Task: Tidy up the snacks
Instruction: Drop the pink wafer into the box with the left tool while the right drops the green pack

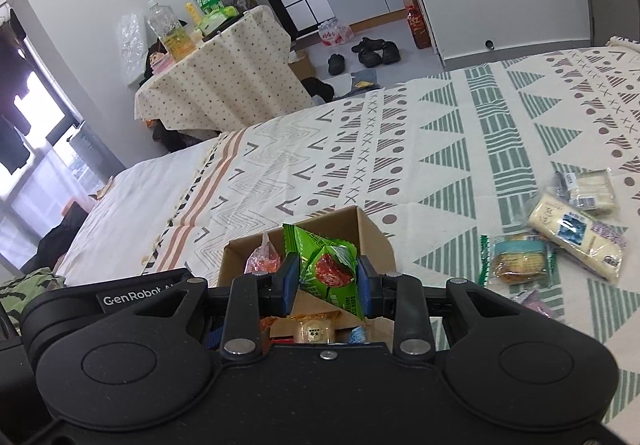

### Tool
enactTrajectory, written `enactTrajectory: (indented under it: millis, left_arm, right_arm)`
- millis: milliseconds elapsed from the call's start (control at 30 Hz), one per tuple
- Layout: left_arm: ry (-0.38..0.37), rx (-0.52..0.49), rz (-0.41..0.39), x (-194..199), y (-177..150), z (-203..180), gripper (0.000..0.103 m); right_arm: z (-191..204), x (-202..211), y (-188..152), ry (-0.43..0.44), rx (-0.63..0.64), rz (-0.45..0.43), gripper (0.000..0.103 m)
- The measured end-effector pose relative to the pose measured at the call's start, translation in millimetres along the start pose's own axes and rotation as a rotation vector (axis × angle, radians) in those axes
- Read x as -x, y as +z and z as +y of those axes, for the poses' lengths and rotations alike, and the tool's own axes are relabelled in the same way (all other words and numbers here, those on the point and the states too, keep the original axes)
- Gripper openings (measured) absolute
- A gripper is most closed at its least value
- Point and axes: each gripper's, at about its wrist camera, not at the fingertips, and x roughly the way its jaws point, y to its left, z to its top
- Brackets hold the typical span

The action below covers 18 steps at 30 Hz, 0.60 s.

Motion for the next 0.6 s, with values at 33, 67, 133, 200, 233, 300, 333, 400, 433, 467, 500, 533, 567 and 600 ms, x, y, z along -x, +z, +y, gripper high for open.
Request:
enactTrajectory:
  millis: [33,67,133,200,233,300,333,400,433,467,500,533,567,600]
  left_arm:
    - [0.019,0.002,-0.004,-1.0,1.0,1.3,0.023]
    - [0.039,0.0,-0.006,-1.7,1.3,1.5,0.024]
    - [0.057,0.0,-0.004,-3.8,1.6,1.9,0.026]
    - [0.072,0.003,0.003,-5.3,0.7,1.3,0.037]
    - [0.085,0.002,0.005,-5.8,0.0,0.4,0.046]
    - [0.101,-0.005,-0.003,-5.3,-2.1,-1.6,0.054]
    - [0.103,-0.009,-0.009,-4.7,-3.2,-3.1,0.056]
    - [0.106,-0.016,-0.007,-3.9,-5.5,-6.5,0.063]
    - [0.108,-0.02,0.0,-4.0,-7.0,-8.5,0.069]
    - [0.111,-0.025,0.006,-4.4,-8.8,-10.5,0.071]
    - [0.116,-0.032,0.01,-5.3,-11.0,-12.6,0.073]
    - [0.121,-0.04,0.014,-5.9,-13.4,-14.6,0.074]
    - [0.125,-0.047,0.018,-6.6,-15.7,-16.6,0.074]
    - [0.128,-0.053,0.026,-7.5,-17.9,-18.6,0.075]
  right_arm:
    - [0.1,-1.5,0.9,0.003,-0.005,0.001,0.03]
    - [0.5,-2.3,1.8,0.014,-0.006,0.002,0.03]
    - [2.1,-2.6,3.0,0.042,0.013,0.002,0.035]
    - [1.5,-2.0,3.7,0.035,0.012,0.001,0.043]
    - [-1.3,-1.6,4.1,0.03,-0.005,0.004,0.051]
    - [-7.9,-0.1,4.0,0.017,-0.029,0.002,0.057]
    - [-11.2,1.1,3.2,0.005,-0.033,0.001,0.059]
    - [-18.5,5.1,2.0,-0.028,-0.041,0.0,0.067]
    - [-21.9,7.2,1.1,-0.046,-0.045,-0.003,0.069]
    - [-25.4,10.3,0.3,-0.063,-0.047,-0.009,0.076]
    - [-28.9,14.1,-0.4,-0.08,-0.049,-0.018,0.081]
    - [-32.4,18.1,-1.0,-0.094,-0.049,-0.026,0.083]
    - [-35.6,21.6,-1.4,-0.105,-0.049,-0.033,0.086]
    - [-39.2,25.0,-2.0,-0.115,-0.05,-0.035,0.087]
